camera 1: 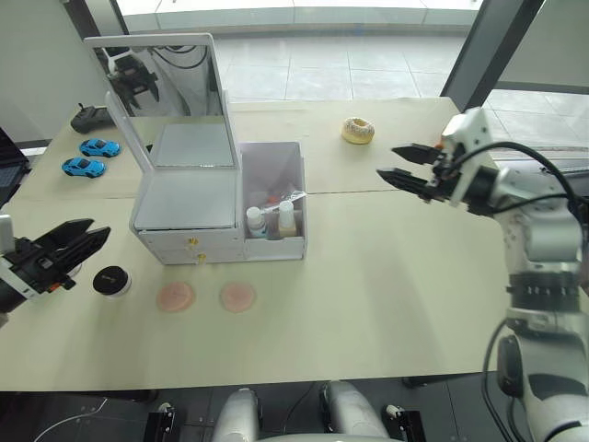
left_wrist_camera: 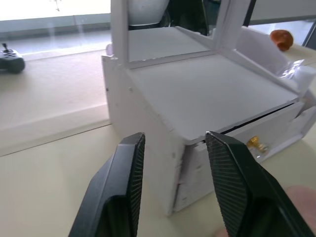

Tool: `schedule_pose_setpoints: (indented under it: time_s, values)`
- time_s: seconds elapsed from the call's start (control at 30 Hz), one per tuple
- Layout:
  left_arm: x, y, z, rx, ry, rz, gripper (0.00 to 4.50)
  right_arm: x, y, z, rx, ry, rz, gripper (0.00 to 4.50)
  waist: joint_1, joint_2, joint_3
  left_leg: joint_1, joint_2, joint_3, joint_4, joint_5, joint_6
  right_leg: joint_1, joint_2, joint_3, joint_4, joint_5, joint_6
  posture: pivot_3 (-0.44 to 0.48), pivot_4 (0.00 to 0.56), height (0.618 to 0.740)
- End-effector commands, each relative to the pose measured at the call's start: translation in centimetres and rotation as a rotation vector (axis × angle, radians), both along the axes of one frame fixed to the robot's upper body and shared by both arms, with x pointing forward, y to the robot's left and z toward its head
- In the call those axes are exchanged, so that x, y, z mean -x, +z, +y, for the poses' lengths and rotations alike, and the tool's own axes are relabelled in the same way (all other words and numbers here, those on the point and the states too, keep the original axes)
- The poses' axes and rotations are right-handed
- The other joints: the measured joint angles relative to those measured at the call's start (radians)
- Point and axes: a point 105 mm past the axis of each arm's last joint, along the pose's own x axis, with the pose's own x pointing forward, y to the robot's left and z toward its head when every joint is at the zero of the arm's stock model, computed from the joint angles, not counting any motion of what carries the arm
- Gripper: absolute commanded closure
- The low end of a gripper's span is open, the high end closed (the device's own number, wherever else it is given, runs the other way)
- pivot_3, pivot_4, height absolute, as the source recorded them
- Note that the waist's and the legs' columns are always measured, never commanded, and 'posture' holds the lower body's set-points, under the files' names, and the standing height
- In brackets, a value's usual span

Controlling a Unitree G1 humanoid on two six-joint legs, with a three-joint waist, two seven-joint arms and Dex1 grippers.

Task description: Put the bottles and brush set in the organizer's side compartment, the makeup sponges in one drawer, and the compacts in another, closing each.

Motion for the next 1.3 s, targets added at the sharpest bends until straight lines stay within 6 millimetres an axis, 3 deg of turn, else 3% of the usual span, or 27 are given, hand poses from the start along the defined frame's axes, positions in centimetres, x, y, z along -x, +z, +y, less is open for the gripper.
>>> schedule_pose_setpoints:
  time_s: [0.03, 0.1, 0.17, 0.23, 0.33, 0.43, 0.57, 0.7, 0.8, 0.9, 1.03, 1.17, 1.3]
  values:
    - [0.9, 0.2, 3.0, -0.048, 0.08, -0.029, 1.21, 1.8, 0.0, -3.8, -0.102, -0.109, 0.032, 0.63, 0.002, 0.0, 0.0, 0.0, 0.0, 0.001, 0.0, 0.0, 0.0, 0.0, 0.0, 0.0, 0.0, 0.0, 0.0, 0.0, 0.15, 0.74]
    - [1.2, -0.3, 3.7, -0.05, 0.101, -0.022, 0.57, 2.5, -0.3, -5.3, -0.152, -0.162, 0.044, 0.0, -0.001, 0.0, 0.0, 0.001, 0.0, 0.001, 0.0, 0.0, 0.0, 0.0, 0.0, 0.001, 0.0, 0.0, 0.0, 0.0, 0.15, 0.74]
    - [1.4, -0.5, 4.0, -0.039, 0.104, -0.019, 0.02, 3.0, -1.1, -6.1, -0.15, -0.192, 0.058, 0.0, -0.004, 0.0, 0.0, 0.001, 0.0, 0.001, -0.001, 0.0, 0.0, 0.0, 0.0, 0.001, 0.0, -0.001, 0.002, 0.0, 0.15, 0.74]
    - [1.4, -0.6, 4.1, -0.035, 0.105, -0.013, 0.02, 3.3, -1.6, -6.4, -0.154, -0.206, 0.07, 0.0, -0.005, 0.0, 0.0, 0.001, 0.001, 0.001, -0.001, 0.0, 0.0, 0.0, 0.0, 0.001, 0.001, -0.003, 0.004, 0.0, 0.15, 0.74]
    - [0.9, 0.0, 2.6, -0.027, 0.028, -0.004, 0.02, 3.1, -1.2, -5.7, -0.165, -0.181, 0.071, 0.0, -0.005, 0.0, 0.0, 0.001, 0.001, 0.001, -0.001, 0.0, 0.0, 0.0, 0.0, 0.001, 0.001, -0.003, 0.005, 0.0, 0.15, 0.74]
    - [0.5, 0.8, 1.6, -0.051, 0.003, -0.015, 0.02, 2.9, -0.5, -4.0, -0.132, -0.109, 0.068, 0.0, -0.005, 0.0, 0.0, 0.001, 0.001, 0.001, -0.001, 0.0, 0.0, 0.0, 0.0, 0.001, 0.001, -0.003, 0.004, 0.0, 0.15, 0.74]
    - [1.4, 1.6, -1.2, -0.022, -0.099, 0.004, 0.02, 3.7, 0.8, 0.8, -0.049, 0.101, 0.084, 0.0, -0.01, 0.0, 0.0, 0.001, 0.001, 0.001, -0.001, 0.0, 0.0, 0.0, 0.0, 0.001, 0.001, -0.002, 0.004, 0.0, 0.15, 0.74]
    - [2.0, -0.4, -2.0, -0.086, -0.019, 0.09, 0.02, 6.9, 1.4, 7.3, 0.116, 0.445, 0.129, 0.0, -0.011, 0.002, 0.001, 0.001, 0.002, 0.001, -0.002, 0.0, 0.0, 0.0, 0.0, 0.001, 0.001, -0.002, 0.004, 0.0, 0.15, 0.74]
    - [3.6, -1.4, -3.3, -0.07, 0.014, 0.063, 0.02, 8.5, 2.9, 11.0, 0.141, 0.626, 0.113, 0.0, -0.014, 0.002, 0.001, 0.002, 0.002, 0.002, -0.002, 0.0, 0.0, 0.0, -0.001, 0.001, 0.001, -0.002, 0.004, 0.0, 0.15, 0.74]
    - [5.1, -2.9, -5.3, -0.017, 0.053, 0.065, 0.02, 8.8, 3.1, 12.8, 0.173, 0.702, 0.093, 0.0, -0.006, -0.003, 0.0, 0.002, 0.003, 0.0, -0.002, 0.0, 0.0, 0.0, -0.002, 0.0, 0.001, 0.0, 0.0, 0.0, 0.15, 0.74]
    - [6.6, -4.4, -9.7, 0.077, 0.045, 0.073, 0.02, 8.6, 2.9, 13.9, 0.198, 0.747, 0.095, 0.0, 0.016, -0.009, -0.002, 0.001, 0.002, 0.001, 0.0, 0.0, 0.0, 0.001, -0.005, -0.002, -0.001, 0.0, 0.0, 0.0, 0.15, 0.74]
    - [5.9, -4.1, -11.4, 0.174, 0.155, -0.056, 0.02, 7.8, 2.6, 14.4, 0.211, 0.733, 0.09, 0.0, 0.021, -0.009, -0.004, -0.001, -0.002, 0.004, 0.001, 0.0, 0.0, 0.001, -0.014, -0.002, -0.002, 0.0, 0.0, 0.0, 0.15, 0.74]
    - [4.6, -4.3, -13.2, 0.194, 0.222, -0.121, 0.02, 7.6, 2.4, 14.6, 0.216, 0.721, 0.085, 0.0, 0.019, -0.009, -0.005, -0.001, -0.004, 0.005, 0.002, 0.0, 0.0, 0.002, -0.012, -0.002, -0.002, 0.0, 0.0, 0.0, 0.15, 0.74]
